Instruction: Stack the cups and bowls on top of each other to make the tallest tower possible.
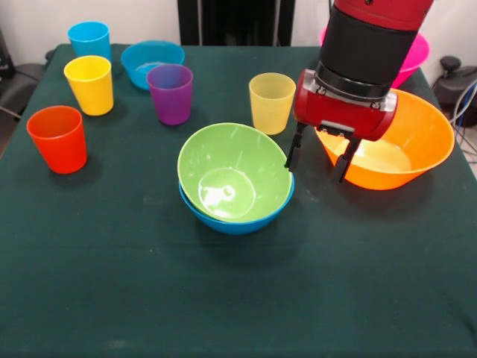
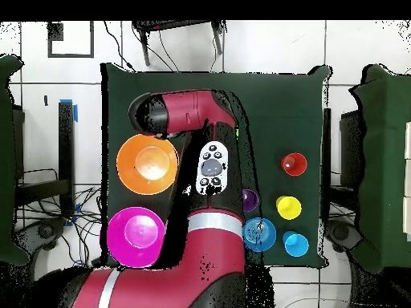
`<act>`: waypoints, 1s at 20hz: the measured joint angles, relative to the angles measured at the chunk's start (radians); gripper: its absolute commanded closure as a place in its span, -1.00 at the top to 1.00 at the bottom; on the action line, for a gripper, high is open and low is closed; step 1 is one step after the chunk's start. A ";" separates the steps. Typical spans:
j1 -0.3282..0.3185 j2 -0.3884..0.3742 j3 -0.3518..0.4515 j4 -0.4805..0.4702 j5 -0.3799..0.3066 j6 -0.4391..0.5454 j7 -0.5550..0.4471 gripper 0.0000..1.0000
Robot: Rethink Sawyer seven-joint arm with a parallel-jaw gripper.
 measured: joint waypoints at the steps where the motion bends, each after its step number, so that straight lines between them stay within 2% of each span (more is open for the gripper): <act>1: 0.000 0.001 0.000 0.002 0.000 0.000 0.000 1.00; 10: 0.018 -0.024 -0.022 0.071 0.000 -0.030 0.000 1.00; 20: 0.021 -0.131 -0.025 0.095 0.000 -0.018 0.000 1.00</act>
